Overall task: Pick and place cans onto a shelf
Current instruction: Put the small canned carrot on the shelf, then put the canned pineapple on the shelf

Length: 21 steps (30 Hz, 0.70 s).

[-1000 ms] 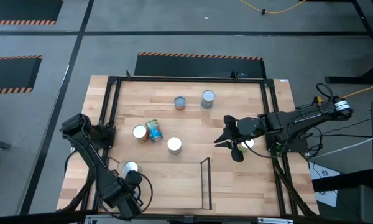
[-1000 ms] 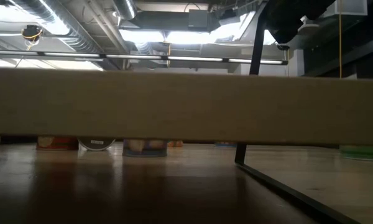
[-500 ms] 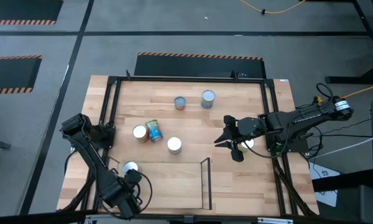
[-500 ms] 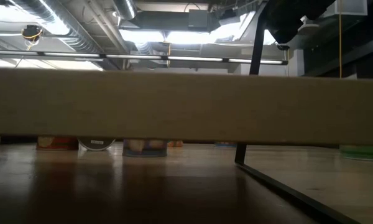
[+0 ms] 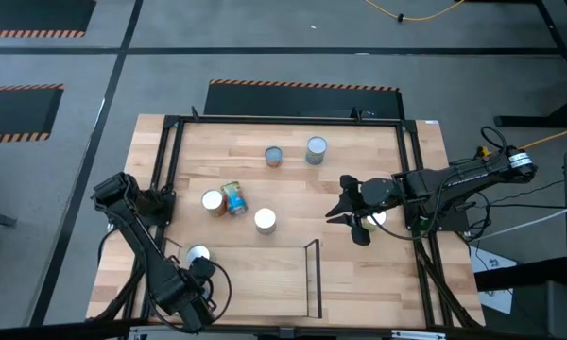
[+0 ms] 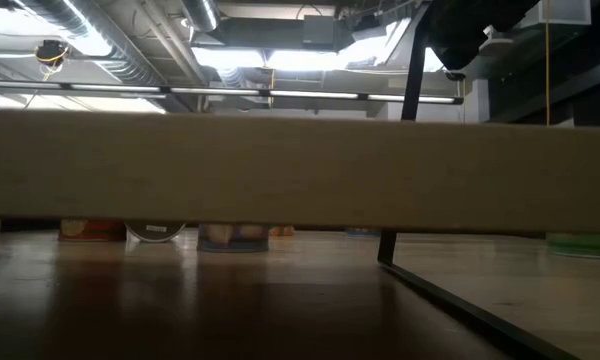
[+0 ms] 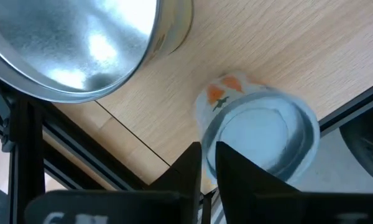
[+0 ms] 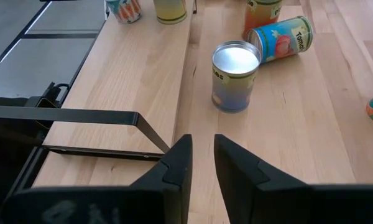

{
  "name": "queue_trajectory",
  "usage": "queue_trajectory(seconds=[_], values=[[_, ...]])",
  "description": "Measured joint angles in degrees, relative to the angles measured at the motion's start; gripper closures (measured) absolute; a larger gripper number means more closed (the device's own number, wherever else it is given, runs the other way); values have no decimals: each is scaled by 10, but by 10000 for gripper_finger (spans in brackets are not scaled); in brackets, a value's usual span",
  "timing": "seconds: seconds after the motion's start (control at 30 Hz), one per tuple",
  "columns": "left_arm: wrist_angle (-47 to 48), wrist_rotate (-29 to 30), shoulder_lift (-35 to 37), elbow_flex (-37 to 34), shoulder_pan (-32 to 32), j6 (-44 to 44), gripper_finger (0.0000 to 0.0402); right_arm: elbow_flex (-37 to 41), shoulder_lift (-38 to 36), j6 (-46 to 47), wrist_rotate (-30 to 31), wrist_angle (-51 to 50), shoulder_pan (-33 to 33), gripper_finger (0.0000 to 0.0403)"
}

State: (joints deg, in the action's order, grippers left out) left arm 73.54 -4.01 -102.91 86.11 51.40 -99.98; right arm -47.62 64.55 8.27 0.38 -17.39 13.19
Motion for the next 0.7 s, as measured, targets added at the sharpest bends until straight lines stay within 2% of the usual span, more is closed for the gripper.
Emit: queue_trajectory(seconds=[0.27, 0.7], values=[[0, 0, 0, 0, 0, 0, 331, 0, 0, 0, 0, 0, 0, 331], [-22, 2, 1, 0, 0, 0, 333, 0, 0, 0, 0, 0, 0, 331]])
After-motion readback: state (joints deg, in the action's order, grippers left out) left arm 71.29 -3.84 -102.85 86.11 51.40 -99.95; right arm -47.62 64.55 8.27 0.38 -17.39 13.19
